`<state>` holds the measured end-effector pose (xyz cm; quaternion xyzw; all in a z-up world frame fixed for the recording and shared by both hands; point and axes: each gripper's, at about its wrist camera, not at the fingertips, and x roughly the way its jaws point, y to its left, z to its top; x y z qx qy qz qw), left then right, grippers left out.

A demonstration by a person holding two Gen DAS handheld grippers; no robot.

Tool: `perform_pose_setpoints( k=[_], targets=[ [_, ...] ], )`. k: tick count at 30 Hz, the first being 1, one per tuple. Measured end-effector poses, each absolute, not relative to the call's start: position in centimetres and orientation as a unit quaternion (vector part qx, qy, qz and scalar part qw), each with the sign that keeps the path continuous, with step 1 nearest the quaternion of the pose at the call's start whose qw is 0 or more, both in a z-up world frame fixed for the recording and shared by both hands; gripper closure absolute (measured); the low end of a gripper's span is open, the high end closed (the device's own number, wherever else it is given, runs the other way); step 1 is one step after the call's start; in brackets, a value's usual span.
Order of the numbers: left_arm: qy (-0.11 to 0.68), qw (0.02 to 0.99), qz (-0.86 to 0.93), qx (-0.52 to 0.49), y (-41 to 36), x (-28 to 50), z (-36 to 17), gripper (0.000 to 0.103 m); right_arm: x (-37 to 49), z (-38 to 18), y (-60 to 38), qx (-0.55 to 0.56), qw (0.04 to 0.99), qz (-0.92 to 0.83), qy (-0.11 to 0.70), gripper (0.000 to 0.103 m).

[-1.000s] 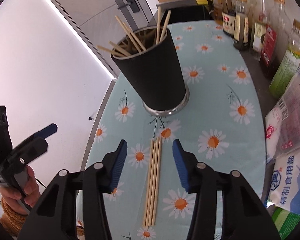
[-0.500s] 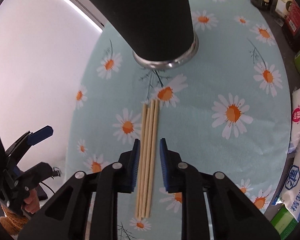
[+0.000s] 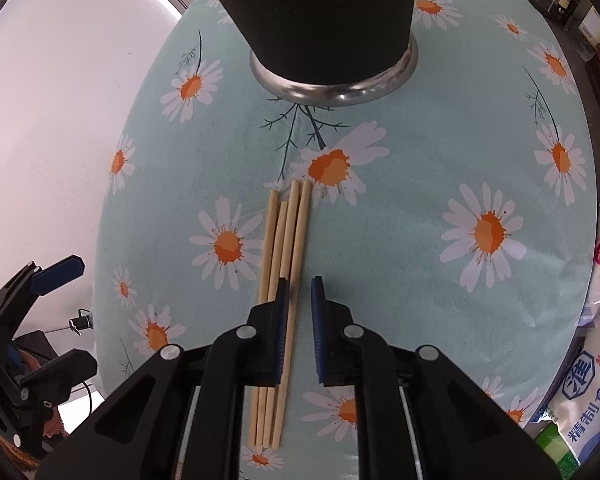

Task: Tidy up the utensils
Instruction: 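Move both open tools back down to the remaining sticks, then grasp one wooden stick from the row with the right tool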

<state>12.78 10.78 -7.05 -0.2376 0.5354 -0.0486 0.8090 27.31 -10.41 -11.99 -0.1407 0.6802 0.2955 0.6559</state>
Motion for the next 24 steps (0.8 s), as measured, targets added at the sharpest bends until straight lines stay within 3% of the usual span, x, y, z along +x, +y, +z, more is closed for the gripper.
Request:
perform_pose_setpoints(
  k=[17, 24],
  targets=[
    [0.541, 0.803, -0.039, -0.245, 12.1, 12.9, -7.2, 0.008, 26.6, -13.2, -5.8, -0.212, 0.645, 0.229, 0.698, 0.092],
    [0.555, 0.794, -0.026, -0.246, 11.9, 12.8, -7.8, 0.008, 26.4, -13.2, -5.4, -0.213, 0.645, 0.227, 0.698, 0.097]
  ],
)
